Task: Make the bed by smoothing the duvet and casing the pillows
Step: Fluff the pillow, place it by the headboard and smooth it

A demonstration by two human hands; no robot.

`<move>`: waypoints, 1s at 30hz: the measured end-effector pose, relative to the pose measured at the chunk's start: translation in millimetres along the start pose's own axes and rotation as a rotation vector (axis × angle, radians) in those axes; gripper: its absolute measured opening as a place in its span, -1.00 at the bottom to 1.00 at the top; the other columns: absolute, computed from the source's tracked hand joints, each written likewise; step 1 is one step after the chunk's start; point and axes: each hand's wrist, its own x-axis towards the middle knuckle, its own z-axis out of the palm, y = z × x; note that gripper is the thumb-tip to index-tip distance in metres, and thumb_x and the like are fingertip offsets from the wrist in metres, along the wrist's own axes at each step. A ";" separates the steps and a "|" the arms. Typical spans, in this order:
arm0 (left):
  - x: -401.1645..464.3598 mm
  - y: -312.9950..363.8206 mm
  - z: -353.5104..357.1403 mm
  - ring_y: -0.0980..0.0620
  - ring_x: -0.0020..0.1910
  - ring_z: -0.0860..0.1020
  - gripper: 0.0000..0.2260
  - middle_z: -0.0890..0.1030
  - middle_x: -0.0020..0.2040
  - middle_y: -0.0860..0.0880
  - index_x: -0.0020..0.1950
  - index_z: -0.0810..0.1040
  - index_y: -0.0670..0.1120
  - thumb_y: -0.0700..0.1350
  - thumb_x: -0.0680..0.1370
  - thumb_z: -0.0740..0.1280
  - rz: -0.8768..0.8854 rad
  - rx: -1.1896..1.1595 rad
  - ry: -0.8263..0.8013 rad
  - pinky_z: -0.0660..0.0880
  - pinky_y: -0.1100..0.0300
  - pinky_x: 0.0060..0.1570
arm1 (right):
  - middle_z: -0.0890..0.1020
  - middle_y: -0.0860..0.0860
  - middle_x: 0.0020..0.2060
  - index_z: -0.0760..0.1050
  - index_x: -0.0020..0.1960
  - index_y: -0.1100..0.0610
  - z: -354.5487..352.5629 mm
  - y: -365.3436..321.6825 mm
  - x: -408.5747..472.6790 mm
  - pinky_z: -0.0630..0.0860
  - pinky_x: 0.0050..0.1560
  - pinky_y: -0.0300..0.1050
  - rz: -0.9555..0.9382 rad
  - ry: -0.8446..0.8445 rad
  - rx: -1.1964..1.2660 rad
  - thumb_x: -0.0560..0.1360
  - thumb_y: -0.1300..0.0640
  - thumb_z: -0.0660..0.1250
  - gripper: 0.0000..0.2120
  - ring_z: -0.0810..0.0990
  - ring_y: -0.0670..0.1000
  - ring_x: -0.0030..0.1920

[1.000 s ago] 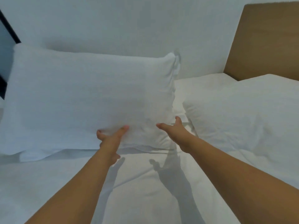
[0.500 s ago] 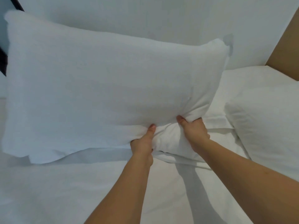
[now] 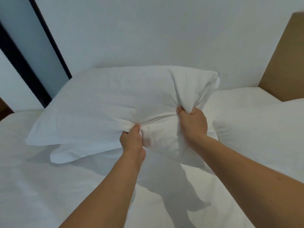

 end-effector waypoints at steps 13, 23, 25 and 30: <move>-232.5 101.0 58.2 -0.05 -0.23 0.56 -0.84 0.63 -0.22 -0.02 -0.14 0.61 -0.13 -0.34 0.36 0.34 0.275 -0.047 -0.299 0.50 0.08 -0.19 | 0.37 -0.04 -0.45 0.21 -0.37 0.06 -235.7 -128.1 -93.9 0.35 -0.17 -0.05 -0.322 0.388 0.133 0.53 -0.02 0.28 -0.61 0.41 0.08 -0.32; -473.6 29.6 213.5 -0.02 -0.21 0.55 -0.85 0.59 -0.17 -0.04 -0.18 0.47 -0.07 -0.29 0.48 0.38 0.246 -0.009 -0.764 0.53 0.08 -0.10 | 0.37 -0.07 -0.44 0.19 -0.37 0.06 -525.9 -84.2 -142.2 0.23 -0.19 -0.13 -0.308 0.840 0.009 0.57 -0.09 0.23 -0.58 0.34 -0.07 -0.40; -503.8 -13.8 236.9 -0.05 -0.17 0.57 -0.85 0.60 -0.15 -0.03 -0.19 0.47 -0.06 -0.27 0.48 0.38 0.161 0.015 -0.761 0.56 0.05 -0.03 | 0.38 -0.08 -0.42 0.24 -0.34 0.07 -560.4 -48.1 -147.1 0.22 -0.16 -0.11 -0.183 0.859 -0.104 0.59 -0.11 0.18 -0.59 0.37 -0.04 -0.37; -509.0 -146.9 242.8 -0.09 -0.13 0.58 -0.90 0.60 -0.03 -0.07 -0.05 0.51 -0.09 -0.19 0.47 0.38 -0.133 0.268 -0.687 0.57 0.02 0.01 | 0.56 0.10 0.20 0.46 0.27 0.12 -592.2 86.0 -159.1 0.35 0.18 0.01 0.331 0.516 -0.365 0.62 -0.12 0.04 -0.57 0.49 0.17 0.24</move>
